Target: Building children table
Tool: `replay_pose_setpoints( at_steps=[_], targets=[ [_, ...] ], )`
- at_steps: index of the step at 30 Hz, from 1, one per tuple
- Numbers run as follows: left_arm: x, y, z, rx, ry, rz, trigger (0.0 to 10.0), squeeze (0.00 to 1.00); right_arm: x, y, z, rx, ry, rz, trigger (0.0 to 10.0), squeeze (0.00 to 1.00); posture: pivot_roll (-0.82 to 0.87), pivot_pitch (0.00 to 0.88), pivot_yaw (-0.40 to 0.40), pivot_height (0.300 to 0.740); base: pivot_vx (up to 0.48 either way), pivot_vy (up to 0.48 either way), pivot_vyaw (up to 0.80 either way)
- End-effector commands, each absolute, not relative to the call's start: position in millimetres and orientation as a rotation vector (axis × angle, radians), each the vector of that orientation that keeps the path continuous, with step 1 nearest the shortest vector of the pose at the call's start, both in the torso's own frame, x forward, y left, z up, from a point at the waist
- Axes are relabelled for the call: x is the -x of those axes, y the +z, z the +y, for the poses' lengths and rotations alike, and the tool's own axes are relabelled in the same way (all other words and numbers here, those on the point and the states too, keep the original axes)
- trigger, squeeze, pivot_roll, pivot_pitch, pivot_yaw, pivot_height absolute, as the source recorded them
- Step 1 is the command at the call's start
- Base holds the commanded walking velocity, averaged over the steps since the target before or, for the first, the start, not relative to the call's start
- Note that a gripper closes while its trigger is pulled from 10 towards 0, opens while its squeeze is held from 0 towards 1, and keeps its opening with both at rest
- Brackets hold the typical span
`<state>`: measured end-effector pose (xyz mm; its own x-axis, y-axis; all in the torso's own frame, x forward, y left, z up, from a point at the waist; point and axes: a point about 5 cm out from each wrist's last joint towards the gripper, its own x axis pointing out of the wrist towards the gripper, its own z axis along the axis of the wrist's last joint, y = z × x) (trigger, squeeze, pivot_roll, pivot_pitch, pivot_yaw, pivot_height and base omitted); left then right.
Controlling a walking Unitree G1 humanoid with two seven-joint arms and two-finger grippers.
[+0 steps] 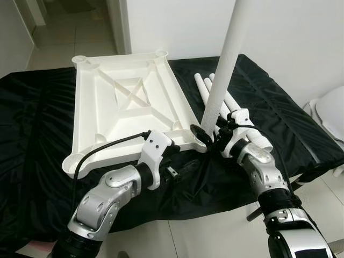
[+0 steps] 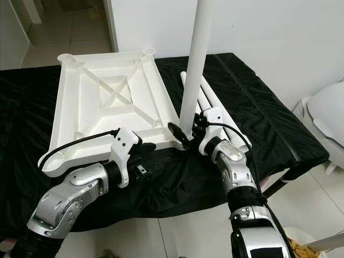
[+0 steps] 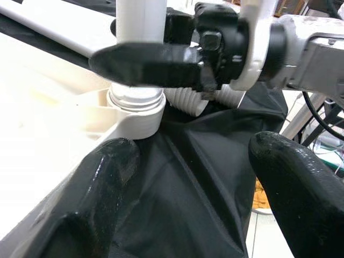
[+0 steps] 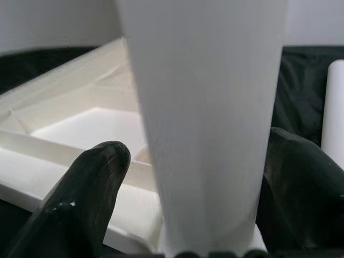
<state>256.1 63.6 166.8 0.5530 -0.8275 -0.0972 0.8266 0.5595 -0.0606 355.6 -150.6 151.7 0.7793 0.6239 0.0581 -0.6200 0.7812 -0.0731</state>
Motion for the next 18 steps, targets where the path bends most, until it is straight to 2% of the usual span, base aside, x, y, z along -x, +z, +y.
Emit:
replay_pose_setpoints(
  at_steps=[1, 8, 10, 11, 18],
  targets=[
    [-256.0, 170.2, 63.2, 0.004, -0.994, 0.114, 10.0, 0.0, -357.7, 150.1, -150.5, 0.074, 0.684, -0.068, 10.0, 0.0, -0.04, 0.041, 0.003, 0.74, 0.0, 0.0, 0.0],
    [-256.0, 171.1, 63.9, 0.002, -0.993, 0.113, 10.0, 0.0, -366.0, 150.5, -146.6, 0.083, 0.72, -0.036, 10.0, 0.0, -0.03, 0.042, 0.005, 0.74, 0.0, 0.0, 0.0],
    [-255.9, 171.1, 63.7, 0.003, -0.992, 0.113, 10.0, 0.0, -366.2, 146.5, -144.1, 0.096, 0.753, -0.018, 2.7, 0.0, -0.03, 0.042, 0.006, 0.74, 0.0, 0.0, 0.0],
    [-255.9, 171.2, 63.6, 0.002, -0.992, 0.113, 10.0, 0.0, -365.8, 144.5, -142.8, 0.099, 0.765, -0.011, 0.0, 0.0, -0.03, 0.043, 0.005, 0.74, 0.0, 0.0, 0.0],
    [-255.6, 171.0, 65.6, 0.001, -0.981, 0.113, 10.0, 0.0, -364.4, 138.9, -139.2, 0.097, 0.792, -0.003, 0.0, 0.0, -0.02, 0.046, 0.001, 0.74, 0.0, 0.0, 0.0]
  ],
)
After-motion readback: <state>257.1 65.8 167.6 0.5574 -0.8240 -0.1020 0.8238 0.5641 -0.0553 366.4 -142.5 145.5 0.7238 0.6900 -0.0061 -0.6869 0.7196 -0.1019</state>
